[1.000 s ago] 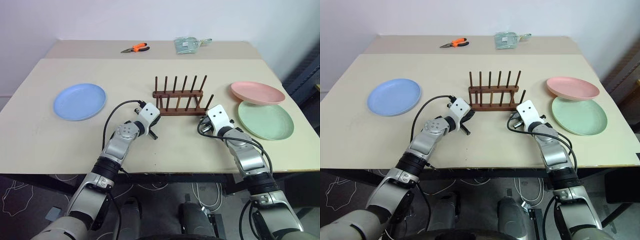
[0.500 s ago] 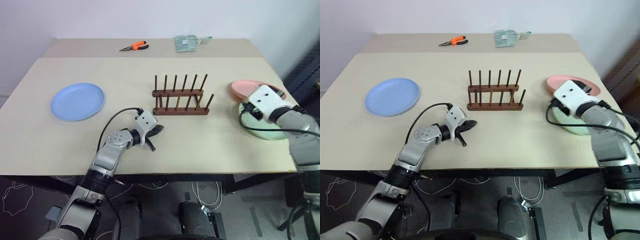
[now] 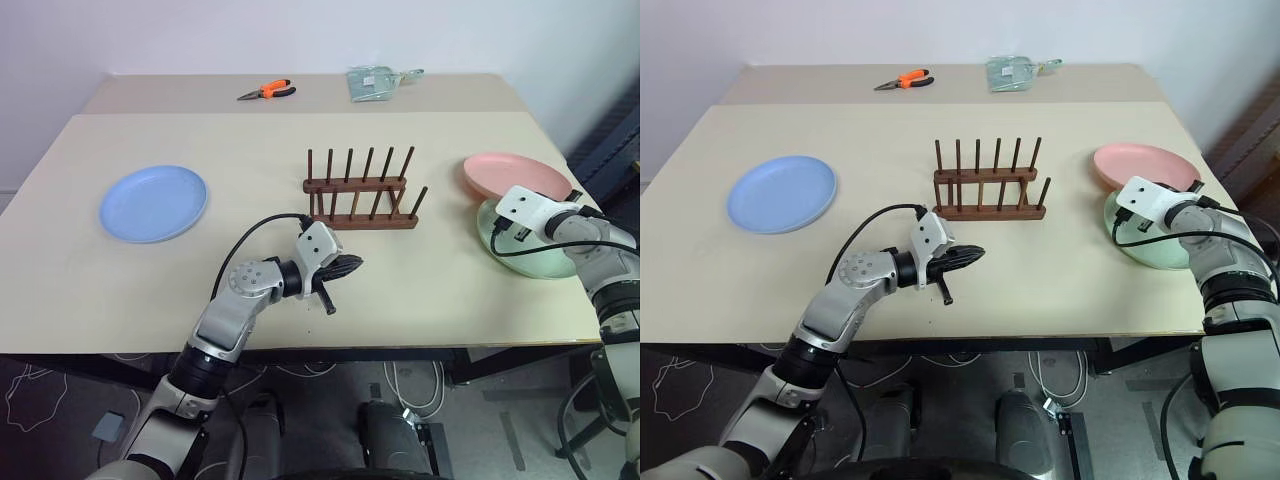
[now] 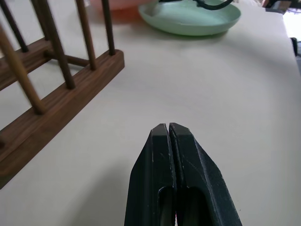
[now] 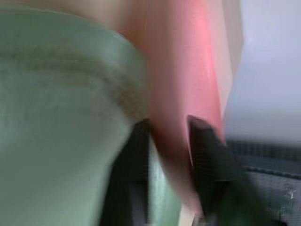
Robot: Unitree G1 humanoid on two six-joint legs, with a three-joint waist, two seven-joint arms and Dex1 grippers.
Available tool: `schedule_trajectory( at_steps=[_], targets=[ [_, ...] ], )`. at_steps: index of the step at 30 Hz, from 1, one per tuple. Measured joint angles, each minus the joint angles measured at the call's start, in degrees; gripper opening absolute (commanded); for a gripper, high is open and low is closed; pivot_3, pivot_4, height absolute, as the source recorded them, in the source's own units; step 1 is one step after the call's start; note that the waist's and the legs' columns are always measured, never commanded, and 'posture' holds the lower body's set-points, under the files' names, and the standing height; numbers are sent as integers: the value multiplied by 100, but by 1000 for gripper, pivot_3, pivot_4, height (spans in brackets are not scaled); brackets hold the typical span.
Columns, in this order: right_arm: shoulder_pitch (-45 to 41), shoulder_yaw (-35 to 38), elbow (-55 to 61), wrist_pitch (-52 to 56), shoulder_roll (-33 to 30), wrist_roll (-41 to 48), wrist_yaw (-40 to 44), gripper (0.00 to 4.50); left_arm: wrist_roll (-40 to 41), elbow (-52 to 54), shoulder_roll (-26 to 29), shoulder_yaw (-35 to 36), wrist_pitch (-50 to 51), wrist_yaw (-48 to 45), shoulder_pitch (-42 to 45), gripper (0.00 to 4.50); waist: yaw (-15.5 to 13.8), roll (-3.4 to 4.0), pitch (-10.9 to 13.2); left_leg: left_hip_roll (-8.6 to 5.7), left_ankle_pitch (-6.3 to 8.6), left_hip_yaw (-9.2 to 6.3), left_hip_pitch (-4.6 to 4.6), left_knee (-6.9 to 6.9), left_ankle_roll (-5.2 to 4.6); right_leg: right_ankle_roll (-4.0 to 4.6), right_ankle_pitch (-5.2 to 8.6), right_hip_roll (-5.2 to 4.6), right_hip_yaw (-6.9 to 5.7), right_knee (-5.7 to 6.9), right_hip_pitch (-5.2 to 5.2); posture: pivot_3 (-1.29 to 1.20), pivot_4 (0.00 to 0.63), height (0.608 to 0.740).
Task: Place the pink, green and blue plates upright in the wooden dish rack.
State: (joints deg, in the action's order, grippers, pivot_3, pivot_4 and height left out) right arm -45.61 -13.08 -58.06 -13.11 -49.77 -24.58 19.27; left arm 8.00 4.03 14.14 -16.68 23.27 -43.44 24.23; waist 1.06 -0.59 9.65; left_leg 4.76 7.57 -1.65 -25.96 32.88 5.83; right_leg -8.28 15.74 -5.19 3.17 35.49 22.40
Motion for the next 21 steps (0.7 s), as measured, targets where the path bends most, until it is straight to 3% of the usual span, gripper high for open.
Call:
schedule_trajectory(
  at_steps=[4,8,10,12,15,19,21],
  targets=[
    [125,-1,220,-273,-28,-23,-165,59,7,46,122,54,0,33,-65,0,-10,7,4,-1,0,-1,-4,2,0,0,0,0,1,1,2,0,150,740],
    [624,387,1395,-341,-174,201,-288,59,76,76,198,238,0,110,-101,0,-25,15,9,-1,0,-2,-8,2,0,-2,1,0,1,5,6,0,150,740],
    [1124,1212,2865,297,52,1447,94,59,147,98,318,410,-1,118,-105,0,-11,16,12,2,0,-7,-9,3,0,-8,3,3,1,15,7,0,150,740],
    [1472,2043,4816,1699,582,3492,603,59,201,92,474,577,-10,86,-80,0,12,19,13,5,0,-15,0,10,0,-40,2,11,1,56,7,0,150,740],
    [1760,2490,6802,3255,728,5646,1060,59,295,76,630,699,-57,-49,-73,0,-65,18,14,5,0,-29,10,10,1,-15,24,14,-7,62,-6,0,150,740],
    [1803,2838,7626,4493,1157,7336,770,59,415,-32,827,796,-236,-302,-13,0,-62,10,17,0,1,-27,-5,28,1,5,20,12,-1,46,-9,0,150,740],
    [1803,2864,7653,4805,1228,7594,663,59,486,-85,869,869,-259,-391,53,0,-51,11,17,1,1,-26,-10,27,1,8,18,12,0,46,-1,0,150,740]
  ],
)
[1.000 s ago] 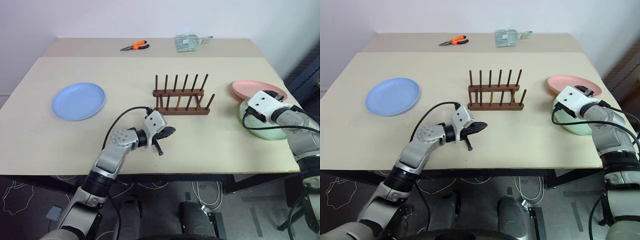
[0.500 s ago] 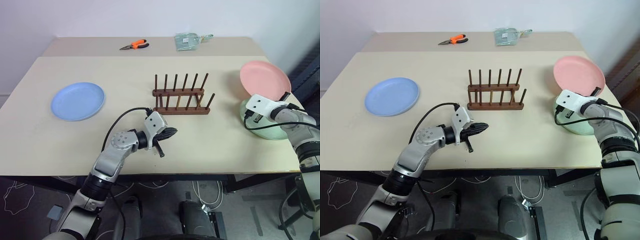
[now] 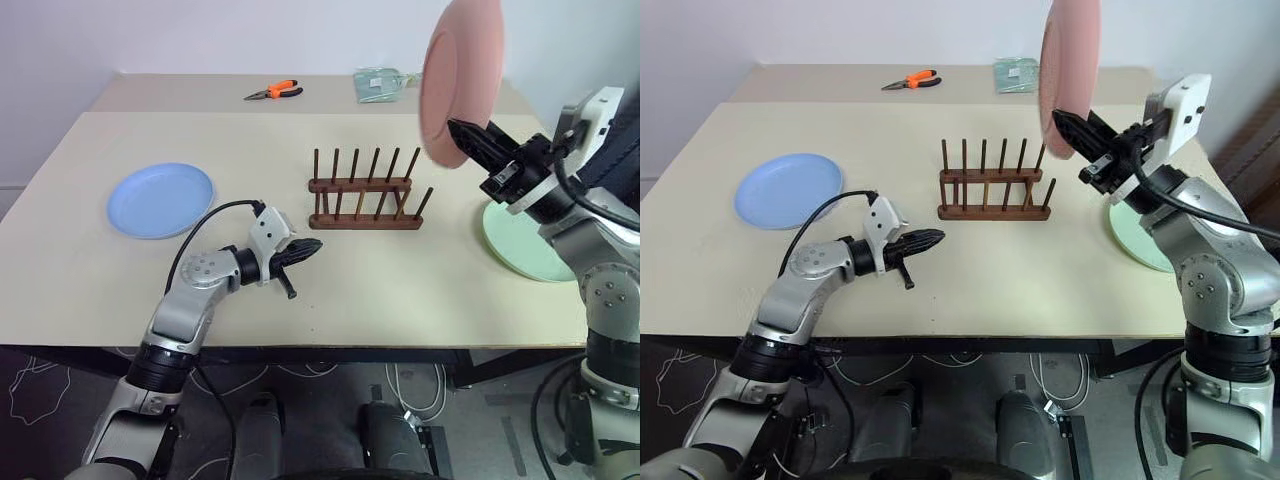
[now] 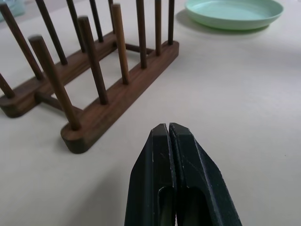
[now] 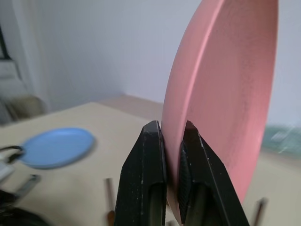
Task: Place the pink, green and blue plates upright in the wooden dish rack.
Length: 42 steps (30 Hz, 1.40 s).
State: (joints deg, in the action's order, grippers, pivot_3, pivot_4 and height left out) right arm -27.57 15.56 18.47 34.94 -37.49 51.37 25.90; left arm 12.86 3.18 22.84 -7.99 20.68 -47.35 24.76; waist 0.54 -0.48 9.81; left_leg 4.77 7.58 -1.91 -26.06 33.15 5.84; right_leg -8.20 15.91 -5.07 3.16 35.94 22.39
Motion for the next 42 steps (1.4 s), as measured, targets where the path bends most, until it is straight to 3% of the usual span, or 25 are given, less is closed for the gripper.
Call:
schedule_trajectory(
  at_steps=[14,17,22,27,31,34,36,39,42],
  targets=[
    [-425,-189,-1090,459,284,-163,143,59,89,62,-17,43,-4,20,-47,0,21,2,1,2,-1,-1,-26,-6,-3,-6,3,4,0,13,33,0,150,740],
    [-629,-295,-1631,462,332,-398,234,1079,92,136,-12,38,6,32,-109,0,23,2,1,2,-1,-1,-26,-6,-3,-6,3,4,0,13,34,0,150,740],
    [-705,-496,-2005,140,348,-1080,292,3512,92,153,0,35,16,47,-153,0,12,3,1,1,-2,0,-33,-7,-2,-8,3,4,0,14,42,0,150,740],
    [-701,-319,-1956,-283,281,-1463,251,3512,92,163,7,25,21,88,-152,0,6,3,1,1,-2,0,-34,-7,-2,-8,3,4,0,14,41,0,150,740],
    [-154,644,-1350,-250,-105,-1221,224,3512,91,212,56,3,22,96,-186,0,-72,3,1,0,-1,0,-37,-9,-2,-14,7,4,0,11,39,0,150,740],
    [476,1291,-931,-6,-286,-888,279,4445,93,212,78,-11,22,56,-181,0,-90,2,1,1,-1,0,-32,-8,-2,-13,8,5,-1,12,36,0,150,740],
    [1025,1477,-683,147,-384,-818,308,4483,99,201,75,-44,20,-21,-155,0,-86,2,1,1,-1,0,-32,-4,-2,-13,7,4,0,12,35,0,150,740],
    [1721,1284,-373,191,-560,-1244,266,4483,117,172,65,-121,21,-146,-90,0,-52,5,-1,1,-1,1,-32,-2,-2,-12,7,3,1,13,36,0,150,740],
    [2233,488,-344,-110,-906,-2314,158,4483,239,171,-23,-219,50,-334,31,0,3,5,-1,0,-1,1,-32,-1,-2,-11,7,3,1,12,36,0,150,740]
  ],
)
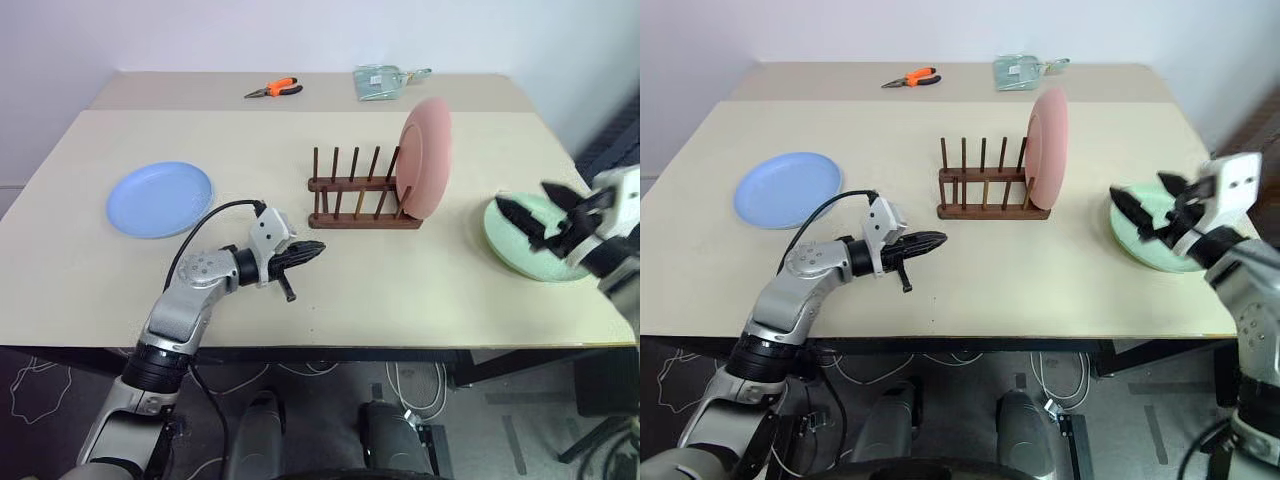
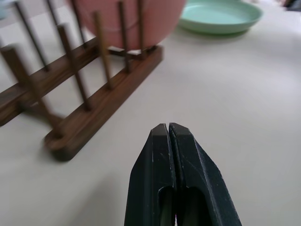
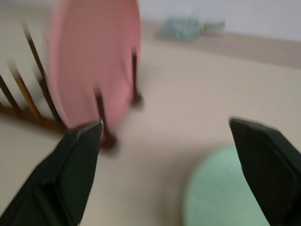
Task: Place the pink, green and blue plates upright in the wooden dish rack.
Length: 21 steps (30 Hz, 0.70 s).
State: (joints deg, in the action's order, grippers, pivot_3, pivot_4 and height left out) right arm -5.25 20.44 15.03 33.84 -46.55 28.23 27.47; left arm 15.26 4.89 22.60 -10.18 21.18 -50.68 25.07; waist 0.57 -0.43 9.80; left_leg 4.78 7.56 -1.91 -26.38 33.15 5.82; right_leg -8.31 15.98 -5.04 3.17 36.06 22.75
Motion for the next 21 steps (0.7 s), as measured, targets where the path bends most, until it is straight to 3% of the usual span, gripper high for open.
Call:
schedule_trajectory(
  at_steps=[3,7,12,18,21],
  targets=[
    [54,-712,-340,-123,20,-842,-297,4483,61,39,-78,-160,96,-161,87,0,33,0,0,0,0,0,1,0,0,0,0,0,0,1,1,0,150,740],
    [-51,-1373,-1018,-259,63,-1686,-625,2703,75,96,-200,-274,103,-205,188,0,17,1,0,-1,0,0,0,0,0,-1,0,0,1,1,1,0,150,740],
    [-286,-1600,-1587,-655,62,-2290,-730,25,24,93,-162,-361,91,-207,200,0,-9,-3,-1,-2,0,-1,1,6,0,-1,0,0,0,-1,-7,0,150,740],
    [-428,-1579,-1776,-942,82,-2655,-824,25,27,133,-74,-364,92,-177,86,0,10,-2,-1,-2,0,-1,1,5,0,-2,0,0,0,0,-6,0,150,740],
    [-734,-1005,-1723,-1357,628,-2411,-1139,25,26,146,8,-337,92,-134,-2,0,50,5,3,-1,-2,-1,2,4,2,-3,-2,1,1,6,-1,0,150,740]
  ],
)
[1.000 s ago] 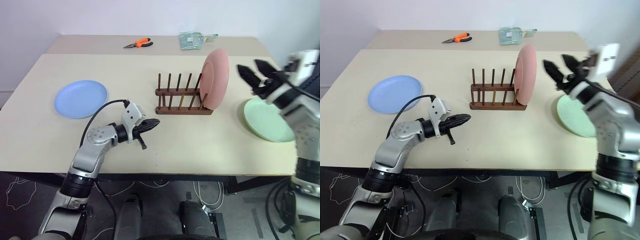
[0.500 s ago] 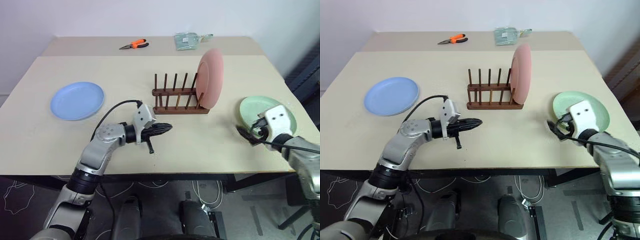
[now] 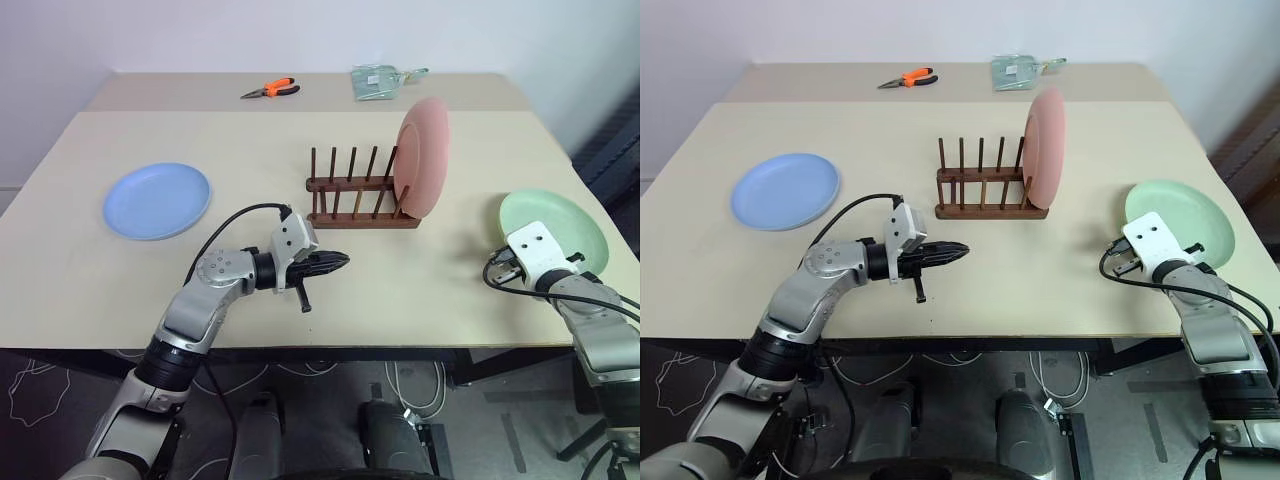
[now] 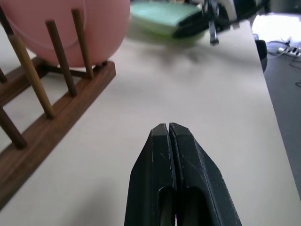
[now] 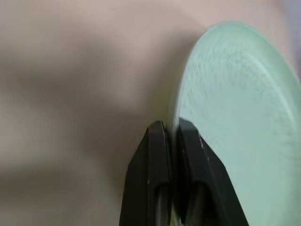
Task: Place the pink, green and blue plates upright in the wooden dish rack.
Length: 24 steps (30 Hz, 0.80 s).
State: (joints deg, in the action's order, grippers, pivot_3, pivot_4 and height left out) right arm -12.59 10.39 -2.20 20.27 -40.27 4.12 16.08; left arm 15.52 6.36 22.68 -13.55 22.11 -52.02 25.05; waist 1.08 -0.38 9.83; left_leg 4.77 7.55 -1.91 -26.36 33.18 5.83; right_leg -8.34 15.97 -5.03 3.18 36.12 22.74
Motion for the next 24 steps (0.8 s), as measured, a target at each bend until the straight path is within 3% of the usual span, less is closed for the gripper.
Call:
schedule_trajectory(
  at_steps=[5,9,14,18,21,24],
  targets=[
    [-942,1299,1038,-8,581,1750,64,25,-8,-120,141,172,-34,104,-14,0,-30,4,2,0,0,-2,0,-5,0,-5,3,1,-1,1,-1,0,150,740],
    [-1844,1614,2001,630,655,3285,148,25,-32,-358,226,305,-132,140,-20,0,-37,5,3,2,0,-3,0,-9,0,-3,3,1,-2,1,-2,0,150,740],
    [-2653,1423,2622,1658,771,5271,-33,25,-107,-679,448,589,-359,233,-26,0,-29,5,3,4,0,-2,0,-9,-1,0,3,0,-1,2,0,0,150,740],
    [-2997,803,2789,2078,1532,6259,-632,25,-120,-888,673,836,-575,218,-129,0,15,7,3,7,0,-2,1,-12,-1,2,2,2,-1,6,5,0,150,740],
    [-3141,248,2775,2192,2260,6701,-1190,25,-120,-943,743,900,-656,194,-213,0,-3,12,6,7,0,-2,-5,-12,-2,1,2,3,-1,11,12,0,150,740],
    [-3218,-144,2516,2204,2679,6546,-1732,25,-114,-927,765,965,-670,197,-279,0,-63,6,3,5,0,-1,-7,-8,-2,1,2,2,-2,8,7,0,150,740]
  ],
)
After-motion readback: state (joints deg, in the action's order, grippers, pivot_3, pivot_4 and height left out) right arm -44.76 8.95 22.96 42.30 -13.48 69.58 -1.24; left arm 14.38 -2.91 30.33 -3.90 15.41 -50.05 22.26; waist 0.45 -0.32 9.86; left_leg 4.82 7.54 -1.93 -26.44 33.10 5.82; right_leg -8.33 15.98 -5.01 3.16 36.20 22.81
